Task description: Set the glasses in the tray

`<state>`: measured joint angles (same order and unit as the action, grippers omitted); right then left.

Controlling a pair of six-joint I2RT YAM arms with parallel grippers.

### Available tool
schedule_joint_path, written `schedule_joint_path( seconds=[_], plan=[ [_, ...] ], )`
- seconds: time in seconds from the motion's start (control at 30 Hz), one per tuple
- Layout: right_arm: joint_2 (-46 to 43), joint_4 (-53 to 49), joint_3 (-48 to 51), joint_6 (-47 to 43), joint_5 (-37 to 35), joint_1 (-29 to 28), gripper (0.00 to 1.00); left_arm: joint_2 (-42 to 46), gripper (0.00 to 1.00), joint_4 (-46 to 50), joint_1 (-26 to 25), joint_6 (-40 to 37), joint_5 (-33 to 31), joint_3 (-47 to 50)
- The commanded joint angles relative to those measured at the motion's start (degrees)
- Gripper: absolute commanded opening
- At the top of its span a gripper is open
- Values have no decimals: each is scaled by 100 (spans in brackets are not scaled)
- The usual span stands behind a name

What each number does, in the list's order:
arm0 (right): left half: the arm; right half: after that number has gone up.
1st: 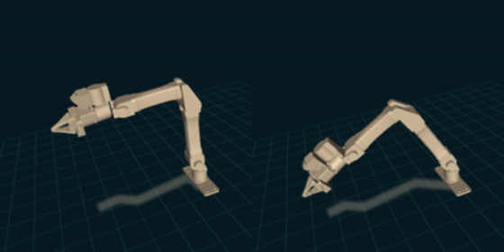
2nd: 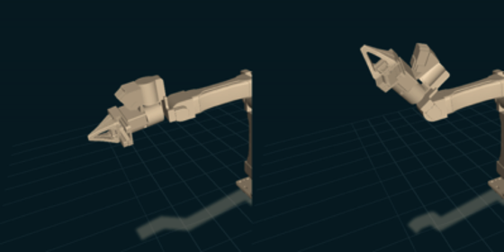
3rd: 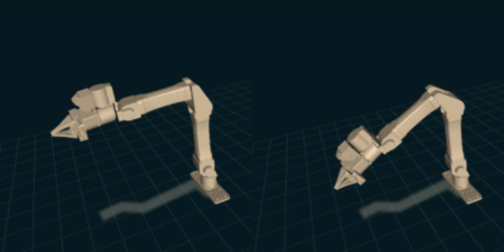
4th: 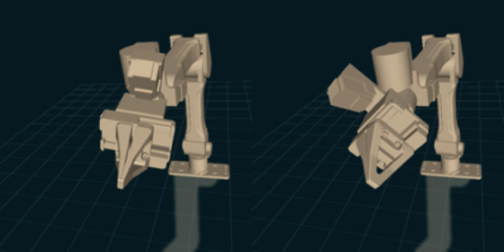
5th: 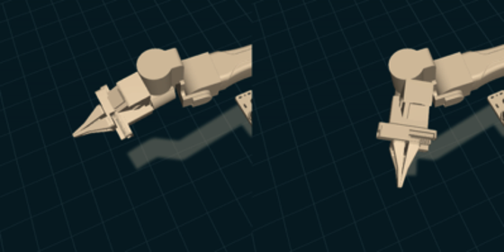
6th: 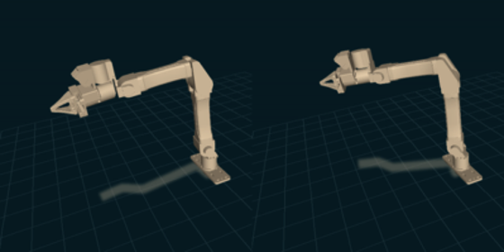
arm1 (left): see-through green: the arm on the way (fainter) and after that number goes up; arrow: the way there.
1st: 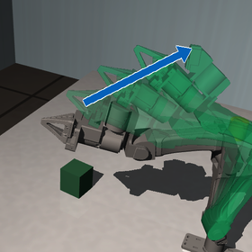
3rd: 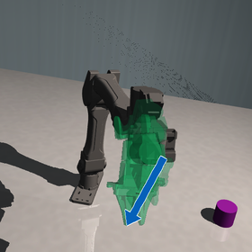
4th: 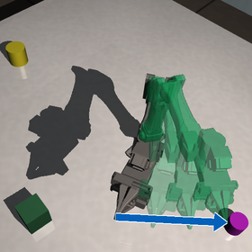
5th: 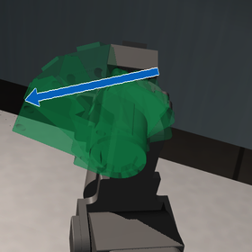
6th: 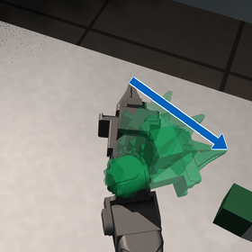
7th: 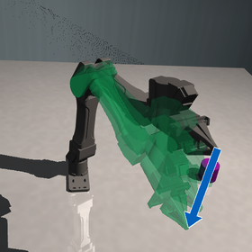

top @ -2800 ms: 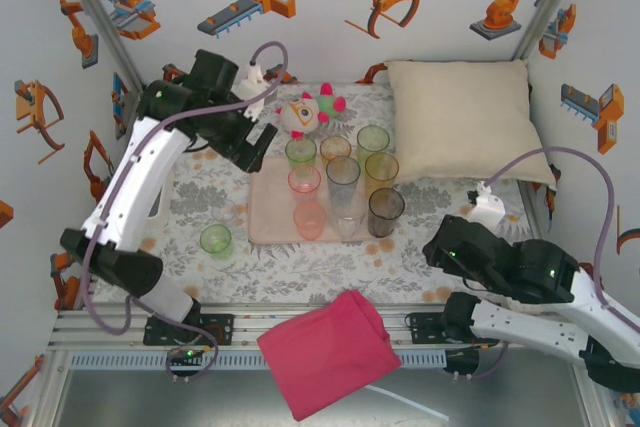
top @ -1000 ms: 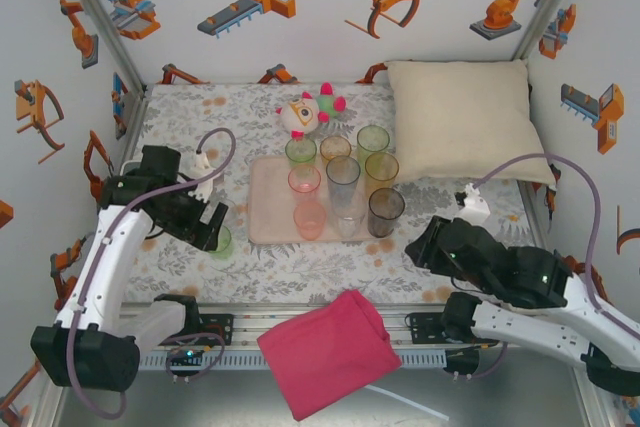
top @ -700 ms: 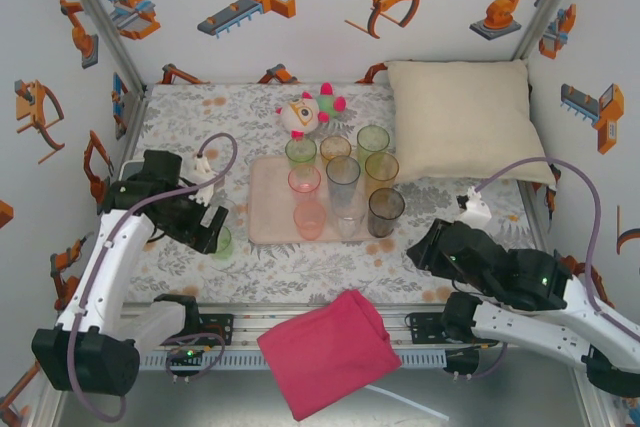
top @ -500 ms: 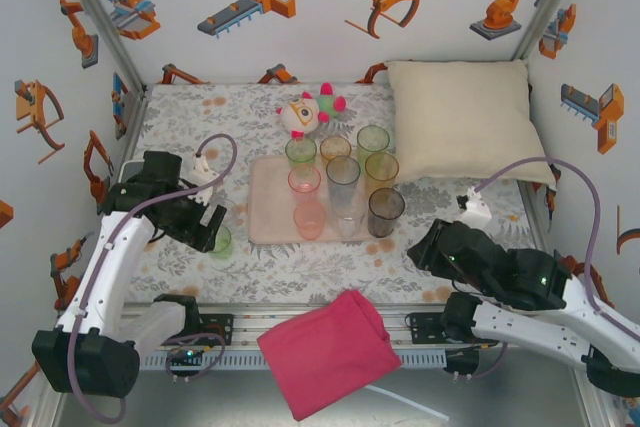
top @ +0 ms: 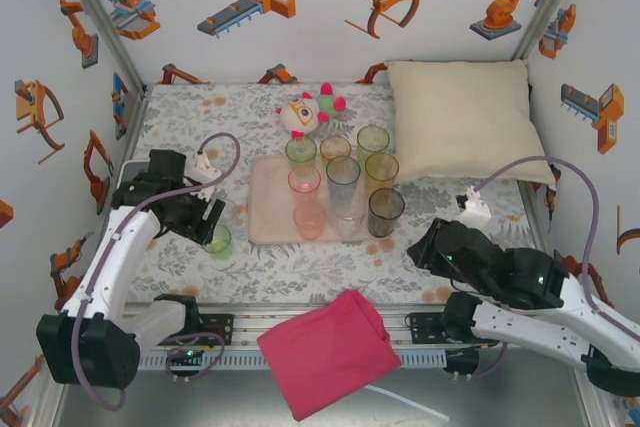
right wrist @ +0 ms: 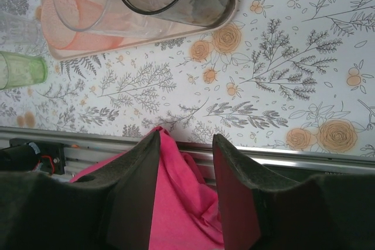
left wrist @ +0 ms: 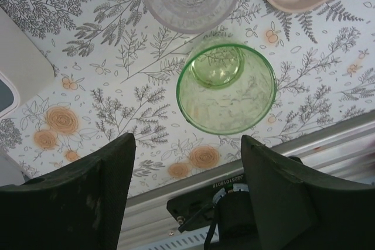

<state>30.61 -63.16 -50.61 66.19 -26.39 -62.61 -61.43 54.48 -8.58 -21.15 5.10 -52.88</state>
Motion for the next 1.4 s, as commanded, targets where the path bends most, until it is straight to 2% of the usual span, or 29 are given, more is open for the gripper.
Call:
schedule_joint_path(
  seconds=[0.0, 0.23, 0.37, 0.57, 0.87, 1.37],
  plan=[
    [-107, -4, 76, 139, -112, -8, 41, -35, 65, -427, 17, 33, 14, 156],
    [-94, -6, 10, 122, -121, -6, 40, -39, 61, -789, 16, -130, 263, 581],
    [-101, -5, 31, 124, -147, -6, 40, -138, 58, -918, 15, -169, 203, 745],
    [-117, -19, 21, 104, -173, 1, 40, -192, 51, -1105, 19, -201, 243, 885],
    [-227, -50, 96, 157, -173, -3, 40, -386, 43, -1157, 19, -172, 272, 929],
    [-317, -74, 148, 175, -200, -6, 40, -214, 30, -1181, 19, -197, 237, 1148]
  ],
)
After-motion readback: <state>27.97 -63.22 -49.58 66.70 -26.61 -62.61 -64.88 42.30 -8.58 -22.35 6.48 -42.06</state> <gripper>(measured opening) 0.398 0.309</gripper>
